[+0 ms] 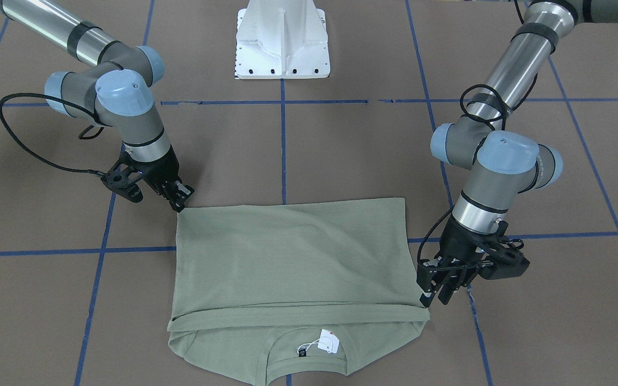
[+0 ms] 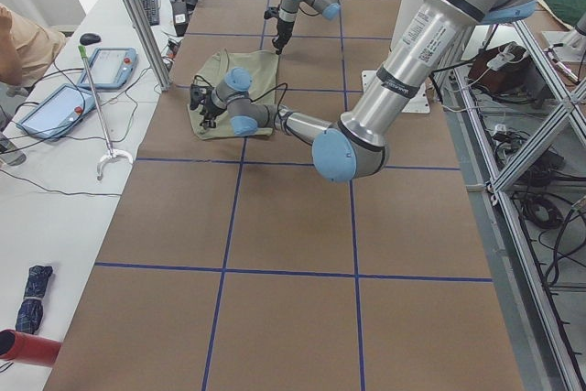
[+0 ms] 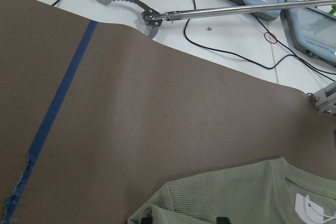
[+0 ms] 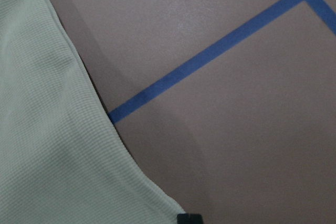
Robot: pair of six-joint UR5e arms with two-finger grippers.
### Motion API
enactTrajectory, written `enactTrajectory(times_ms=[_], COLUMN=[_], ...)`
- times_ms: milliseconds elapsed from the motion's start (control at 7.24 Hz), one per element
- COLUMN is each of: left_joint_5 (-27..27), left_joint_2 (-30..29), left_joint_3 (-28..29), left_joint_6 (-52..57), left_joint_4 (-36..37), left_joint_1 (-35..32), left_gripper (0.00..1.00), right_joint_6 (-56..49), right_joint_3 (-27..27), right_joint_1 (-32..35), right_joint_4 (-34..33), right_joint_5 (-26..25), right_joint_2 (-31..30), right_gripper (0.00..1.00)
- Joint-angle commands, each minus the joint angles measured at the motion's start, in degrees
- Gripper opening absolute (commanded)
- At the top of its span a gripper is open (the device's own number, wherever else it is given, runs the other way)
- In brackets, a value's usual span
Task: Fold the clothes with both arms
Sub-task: 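Lower the right gripper to the side edge of the folded shirt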
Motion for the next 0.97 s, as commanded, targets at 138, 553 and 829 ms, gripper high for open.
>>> enactTrajectory(times_ms=[138,553,829], left_joint_5=[-2.3,-2.3,-2.3], left_joint_2=[0.3,0.4,2.9], left_joint_3=[-2.0,-4.2,-6.3], left_joint_6=[-0.3,-0.9,-4.2], left_joint_4=[-0.1,-0.1,-0.1], left_joint_1=[-0.4,-0.7,-0.6], left_gripper=[0.50,0.50,0.50], right_joint_6=[0.0,0.4,1.2], right_joint_3=[6.0,9.9,6.9], right_joint_1=[-0.4,-0.5,-0.6], right_joint_4=[-0.3,-1.0,-1.0], right_joint_5=[1.1,2.7,1.9], right_joint_2=[-3.3,-5.2,-3.7], right_gripper=[0.00,0.00,0.42])
